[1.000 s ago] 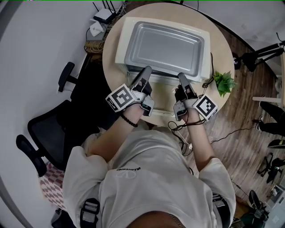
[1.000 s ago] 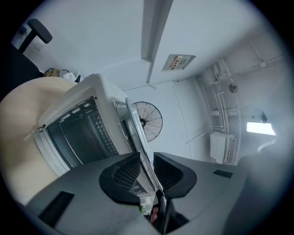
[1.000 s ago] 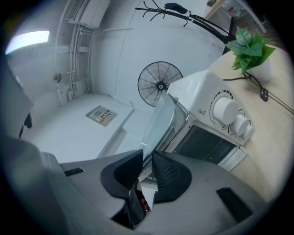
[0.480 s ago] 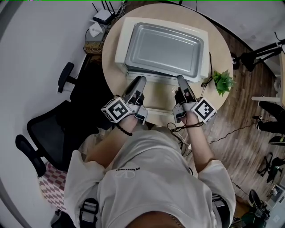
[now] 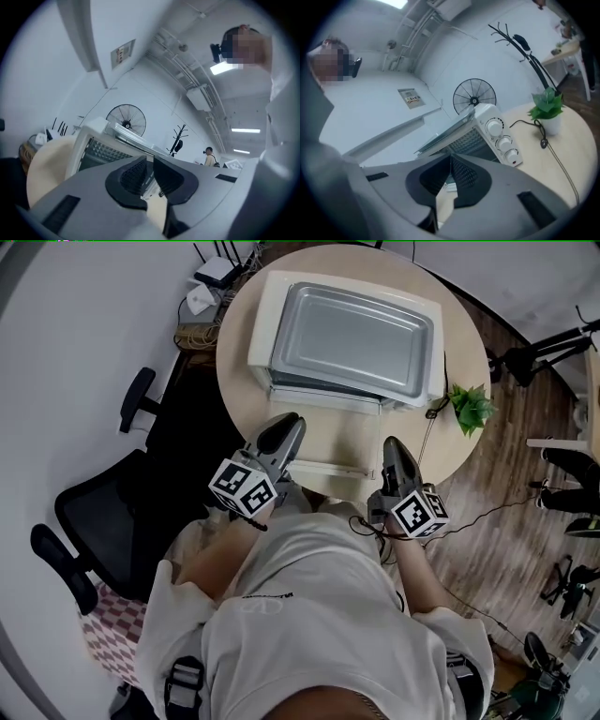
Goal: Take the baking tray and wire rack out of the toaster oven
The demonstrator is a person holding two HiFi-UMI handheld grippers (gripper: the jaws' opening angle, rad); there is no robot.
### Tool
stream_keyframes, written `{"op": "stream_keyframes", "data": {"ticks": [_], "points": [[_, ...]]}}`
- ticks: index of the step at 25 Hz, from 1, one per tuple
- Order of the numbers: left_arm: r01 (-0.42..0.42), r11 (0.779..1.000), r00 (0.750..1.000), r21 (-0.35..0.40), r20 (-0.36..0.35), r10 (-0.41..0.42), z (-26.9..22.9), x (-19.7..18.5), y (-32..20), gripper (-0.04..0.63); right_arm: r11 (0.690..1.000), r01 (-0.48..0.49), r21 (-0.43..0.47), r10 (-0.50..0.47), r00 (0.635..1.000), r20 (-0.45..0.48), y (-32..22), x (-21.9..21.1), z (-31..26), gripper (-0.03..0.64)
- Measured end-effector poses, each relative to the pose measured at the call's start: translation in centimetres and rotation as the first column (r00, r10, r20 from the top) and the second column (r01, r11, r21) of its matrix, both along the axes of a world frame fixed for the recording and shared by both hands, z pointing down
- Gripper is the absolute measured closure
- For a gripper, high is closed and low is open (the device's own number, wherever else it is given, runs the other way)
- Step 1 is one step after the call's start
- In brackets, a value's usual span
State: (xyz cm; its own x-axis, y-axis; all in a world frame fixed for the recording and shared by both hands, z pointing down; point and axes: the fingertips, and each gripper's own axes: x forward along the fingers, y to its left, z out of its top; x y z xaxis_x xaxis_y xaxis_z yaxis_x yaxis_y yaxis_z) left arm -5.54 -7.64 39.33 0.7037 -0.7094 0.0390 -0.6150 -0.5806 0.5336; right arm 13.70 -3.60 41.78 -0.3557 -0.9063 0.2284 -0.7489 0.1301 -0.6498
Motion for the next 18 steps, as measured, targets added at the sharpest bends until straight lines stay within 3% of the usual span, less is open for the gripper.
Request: {"op": "stream_keyframes", "data": {"ticks": [2, 5, 10, 14, 18], "points": [[-0.013, 0.998, 0.999, 0.057, 0.052, 0.010, -0.3, -0.4, -0.3, 0.592, 0.999, -0.028, 0.032, 0.030, 0.998, -0.063, 0.6, 0.6, -0.4, 0.618], [-0.036, 0.990, 0.993, 0.133, 0.118, 0.021, -0.7, -0.9, -0.7, 0.594, 0.991, -0.072, 0.117, 0.094, 0.975, -0.200, 1.2, 1.8, -2.1, 0.623], [-0.109, 0.945, 0.954, 0.308, 0.299, 0.013, -2.2, -1.0, -0.5, 0.594, 0.958, -0.135, 0.254, 0.227, 0.896, -0.381, 2.0, 4.8, -5.5, 0.621], [-0.097, 0.938, 0.950, 0.334, 0.311, -0.012, -2.3, -1.0, -0.1, 0.594, 0.940, -0.164, 0.301, 0.290, 0.846, -0.448, 3.4, 7.6, -6.8, 0.621], [-0.075, 0.935, 0.950, 0.347, 0.309, -0.038, -3.1, -0.4, 0.9, 0.594, 0.946, -0.153, 0.286, 0.274, 0.850, -0.450, 4.5, 8.6, -6.5, 0.621]]}}
